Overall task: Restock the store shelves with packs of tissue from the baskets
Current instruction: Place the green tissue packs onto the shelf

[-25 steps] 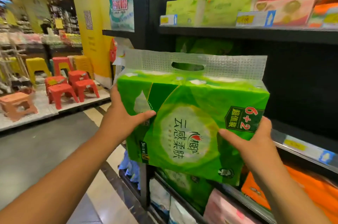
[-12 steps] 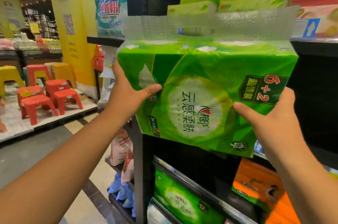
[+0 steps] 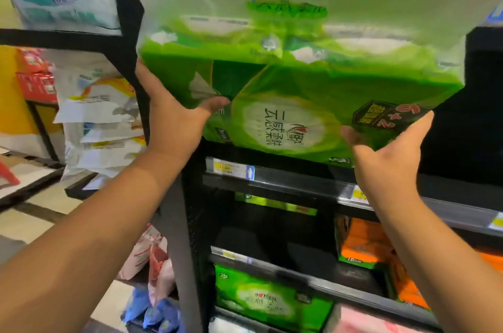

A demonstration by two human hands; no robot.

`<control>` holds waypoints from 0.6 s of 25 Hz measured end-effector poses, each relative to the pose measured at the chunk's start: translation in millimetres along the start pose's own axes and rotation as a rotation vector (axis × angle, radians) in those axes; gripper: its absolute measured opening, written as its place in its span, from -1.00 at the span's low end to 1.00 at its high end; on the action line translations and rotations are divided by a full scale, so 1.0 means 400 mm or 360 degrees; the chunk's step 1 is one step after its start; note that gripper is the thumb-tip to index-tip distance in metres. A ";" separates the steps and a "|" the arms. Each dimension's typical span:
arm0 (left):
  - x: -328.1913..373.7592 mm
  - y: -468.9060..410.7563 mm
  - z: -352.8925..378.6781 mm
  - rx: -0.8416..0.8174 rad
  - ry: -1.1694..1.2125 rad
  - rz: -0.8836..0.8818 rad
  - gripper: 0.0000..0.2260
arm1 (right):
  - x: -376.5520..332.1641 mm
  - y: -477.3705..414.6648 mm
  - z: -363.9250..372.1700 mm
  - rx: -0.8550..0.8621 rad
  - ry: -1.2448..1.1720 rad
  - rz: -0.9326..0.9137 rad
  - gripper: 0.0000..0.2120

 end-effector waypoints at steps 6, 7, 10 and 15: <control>-0.118 -0.022 0.055 -0.0039 0.0080 -0.0096 0.07 | 0.090 -0.010 0.056 0.0070 0.0107 0.0055 -0.32; -0.140 -0.028 0.068 -0.0067 0.0098 -0.0112 0.06 | 0.106 -0.013 0.060 0.0088 0.0139 0.0050 -0.35; -0.200 -0.042 0.115 -0.0176 0.0072 -0.0191 0.07 | 0.169 -0.028 0.075 0.0111 0.0232 0.0082 -0.34; -0.234 -0.060 0.181 -0.0311 -0.0150 -0.0127 0.13 | 0.281 -0.067 0.099 0.0102 0.0494 0.0216 -0.08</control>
Point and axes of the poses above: each hand's wrist, its own y-axis away from the middle knuckle, its own z-axis out of the palm, x = y × z, the point moved 7 cm from there along -y, towards the middle knuckle, and after that the axes turned 3 degrees about -y, right-handed, at the moved point
